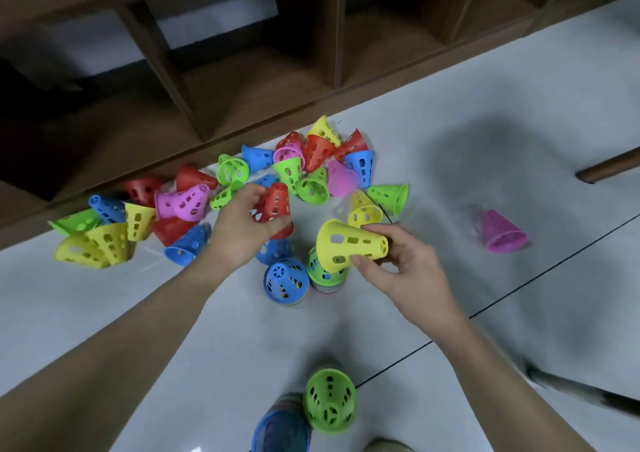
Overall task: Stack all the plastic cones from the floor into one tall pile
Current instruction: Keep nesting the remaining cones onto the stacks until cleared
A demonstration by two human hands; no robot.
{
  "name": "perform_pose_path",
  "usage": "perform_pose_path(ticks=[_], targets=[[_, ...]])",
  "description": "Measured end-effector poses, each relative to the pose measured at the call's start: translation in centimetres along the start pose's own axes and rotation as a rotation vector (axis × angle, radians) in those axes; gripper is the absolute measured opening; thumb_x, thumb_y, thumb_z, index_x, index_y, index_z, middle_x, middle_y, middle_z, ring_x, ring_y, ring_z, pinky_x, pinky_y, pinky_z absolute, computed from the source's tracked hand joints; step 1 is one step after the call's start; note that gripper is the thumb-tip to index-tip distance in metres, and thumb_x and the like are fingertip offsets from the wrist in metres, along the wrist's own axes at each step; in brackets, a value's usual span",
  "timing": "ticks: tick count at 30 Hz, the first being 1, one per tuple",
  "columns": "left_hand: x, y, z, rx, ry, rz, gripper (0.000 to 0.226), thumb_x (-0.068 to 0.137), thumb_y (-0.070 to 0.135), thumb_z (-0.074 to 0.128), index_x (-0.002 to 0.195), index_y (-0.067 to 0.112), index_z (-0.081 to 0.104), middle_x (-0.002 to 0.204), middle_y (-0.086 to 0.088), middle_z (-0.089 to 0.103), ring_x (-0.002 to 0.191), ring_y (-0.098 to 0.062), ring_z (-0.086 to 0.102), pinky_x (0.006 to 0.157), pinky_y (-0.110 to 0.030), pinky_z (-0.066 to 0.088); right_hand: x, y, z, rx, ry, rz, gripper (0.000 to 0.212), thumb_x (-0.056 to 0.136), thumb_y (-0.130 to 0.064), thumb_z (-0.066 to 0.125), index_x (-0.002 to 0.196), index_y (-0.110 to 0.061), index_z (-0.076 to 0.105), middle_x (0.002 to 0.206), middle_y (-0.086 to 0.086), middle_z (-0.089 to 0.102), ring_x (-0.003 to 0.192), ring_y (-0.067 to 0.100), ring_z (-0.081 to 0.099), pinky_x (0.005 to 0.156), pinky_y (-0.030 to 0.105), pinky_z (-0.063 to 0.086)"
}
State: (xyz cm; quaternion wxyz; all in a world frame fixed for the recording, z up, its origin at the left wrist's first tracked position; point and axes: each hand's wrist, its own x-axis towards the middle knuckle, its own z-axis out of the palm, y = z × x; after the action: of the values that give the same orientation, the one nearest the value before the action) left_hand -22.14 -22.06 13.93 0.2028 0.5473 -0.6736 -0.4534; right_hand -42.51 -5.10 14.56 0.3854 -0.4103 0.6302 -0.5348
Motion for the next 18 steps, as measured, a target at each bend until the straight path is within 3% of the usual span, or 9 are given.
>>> perform_pose_path(ticks=[2, 4, 8, 10, 12, 18], targets=[[-2.2, 0.1, -1.1, -0.092, 0.053, -0.021, 0.057, 0.058, 0.044, 0.086, 0.106, 0.028, 0.059, 0.108, 0.0, 0.07, 0.103, -0.021, 0.067, 0.095, -0.049, 0.054, 0.3, -0.4, 0.9, -0.082, -0.028, -0.047, 0.039, 0.073, -0.02, 0.083, 0.108, -0.029, 0.068, 0.103, 0.0, 0.061, 0.078, 0.018, 0.068, 0.074, 0.021, 0.053], [-4.6, 0.4, -1.8, -0.178, 0.12, -0.02, 0.049, 0.068, 0.03, 0.089, 0.106, 0.026, 0.059, 0.109, 0.0, 0.071, 0.103, -0.02, 0.068, 0.095, -0.048, 0.054, 0.5, -0.6, 1.5, -0.209, -0.048, -0.098, 0.04, 0.072, -0.023, 0.082, 0.11, -0.024, 0.069, 0.102, -0.002, 0.058, 0.075, 0.016, 0.065, 0.075, 0.024, 0.054], [-9.1, 0.6, -2.1, -0.326, 0.165, 0.023, 0.044, 0.08, 0.013, 0.084, 0.115, 0.015, 0.058, 0.112, -0.002, 0.072, 0.107, -0.019, 0.069, 0.096, -0.043, 0.056, 0.8, -0.6, 2.6, -0.438, -0.065, -0.153, 0.042, 0.075, -0.015, 0.085, 0.114, -0.016, 0.069, 0.098, -0.007, 0.048, 0.074, 0.004, 0.057, 0.074, 0.006, 0.043], [-10.6, 0.4, -1.7, -0.299, 0.149, 0.064, 0.042, 0.081, 0.012, 0.083, 0.113, 0.016, 0.057, 0.11, 0.001, 0.072, 0.105, -0.017, 0.07, 0.095, -0.038, 0.056, 0.9, -0.5, 3.1, -0.537, -0.079, -0.184, 0.042, 0.077, -0.018, 0.083, 0.116, -0.017, 0.068, 0.1, -0.008, 0.045, 0.078, -0.005, 0.052, 0.075, 0.004, 0.037], [-11.5, 0.1, -1.1, -0.235, 0.105, 0.101, 0.04, 0.081, 0.012, 0.083, 0.111, 0.017, 0.057, 0.107, 0.003, 0.071, 0.105, -0.016, 0.069, 0.096, -0.036, 0.055, 0.9, -0.2, 3.5, -0.591, -0.092, -0.205, 0.042, 0.078, -0.023, 0.082, 0.117, -0.019, 0.066, 0.106, -0.008, 0.044, 0.079, -0.009, 0.048, 0.08, 0.011, 0.038], [-11.6, -1.1, 0.6, -0.125, 0.05, 0.151, 0.04, 0.082, 0.018, 0.082, 0.111, 0.022, 0.055, 0.105, 0.006, 0.068, 0.105, -0.016, 0.067, 0.096, -0.039, 0.054, 1.1, 1.3, 3.9, -0.609, -0.13, -0.193, 0.044, 0.079, -0.025, 0.081, 0.12, -0.019, 0.065, 0.115, -0.005, 0.046, 0.101, 0.009, 0.055, 0.092, 0.03, 0.05]])
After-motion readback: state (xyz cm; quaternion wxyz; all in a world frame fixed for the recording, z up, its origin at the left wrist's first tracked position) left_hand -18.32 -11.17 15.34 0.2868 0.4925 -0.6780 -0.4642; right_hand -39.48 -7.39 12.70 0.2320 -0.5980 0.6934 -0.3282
